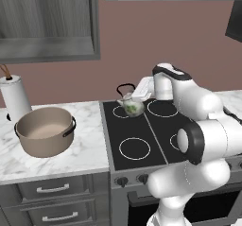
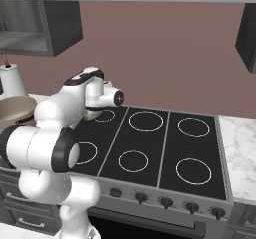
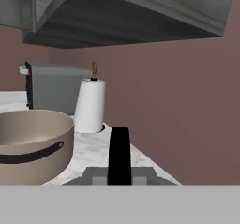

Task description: Pick the kettle from the cabinet and place it on a stove burner. Then pick the pot from the counter and place it on another stove burner. Finally, turn both burners on.

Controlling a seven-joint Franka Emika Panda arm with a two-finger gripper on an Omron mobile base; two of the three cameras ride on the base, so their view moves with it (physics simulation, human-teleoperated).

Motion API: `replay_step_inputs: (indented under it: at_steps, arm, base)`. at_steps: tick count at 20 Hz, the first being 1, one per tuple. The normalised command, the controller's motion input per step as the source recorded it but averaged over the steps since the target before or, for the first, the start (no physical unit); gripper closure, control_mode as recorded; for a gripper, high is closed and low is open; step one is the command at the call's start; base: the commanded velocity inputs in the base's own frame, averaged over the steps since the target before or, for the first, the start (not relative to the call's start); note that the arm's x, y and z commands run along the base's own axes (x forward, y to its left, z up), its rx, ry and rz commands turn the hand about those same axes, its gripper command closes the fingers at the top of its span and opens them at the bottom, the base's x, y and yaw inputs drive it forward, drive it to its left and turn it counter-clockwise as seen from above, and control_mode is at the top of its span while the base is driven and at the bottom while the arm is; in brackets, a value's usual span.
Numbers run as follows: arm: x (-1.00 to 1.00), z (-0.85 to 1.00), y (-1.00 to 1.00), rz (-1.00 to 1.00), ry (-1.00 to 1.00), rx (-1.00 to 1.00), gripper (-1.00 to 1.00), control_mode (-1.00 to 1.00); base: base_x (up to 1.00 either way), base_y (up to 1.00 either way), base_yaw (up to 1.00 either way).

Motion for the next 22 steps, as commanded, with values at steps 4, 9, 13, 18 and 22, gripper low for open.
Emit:
replay_step_inputs:
  at_steps: [4, 9, 13, 18, 22]
  arm:
    - [0.15, -0.1, 0.02, 0.03, -0.03, 0.01, 1.0, -1.0]
    - [0.18, -0.1, 0.04, 0.03, -0.03, 0.01, 1.0, -1.0]
    - [0.2, -0.1, 0.03, 0.03, -0.03, 0.01, 1.0, -1.0]
    - [0.2, -0.08, 0.01, 0.03, -0.01, 0.01, 1.0, -1.0]
    - [0.21, -0.06, 0.0, 0.02, 0.0, 0.0, 1.0, -1.0]
  base:
    - [0.0, 0.0, 0.0]
    - [0.0, 0.0, 0.0]
    - [0.0, 0.0, 0.0]
    - [0.0, 0.0, 0.0]
    - [0.0, 0.0, 0.0]
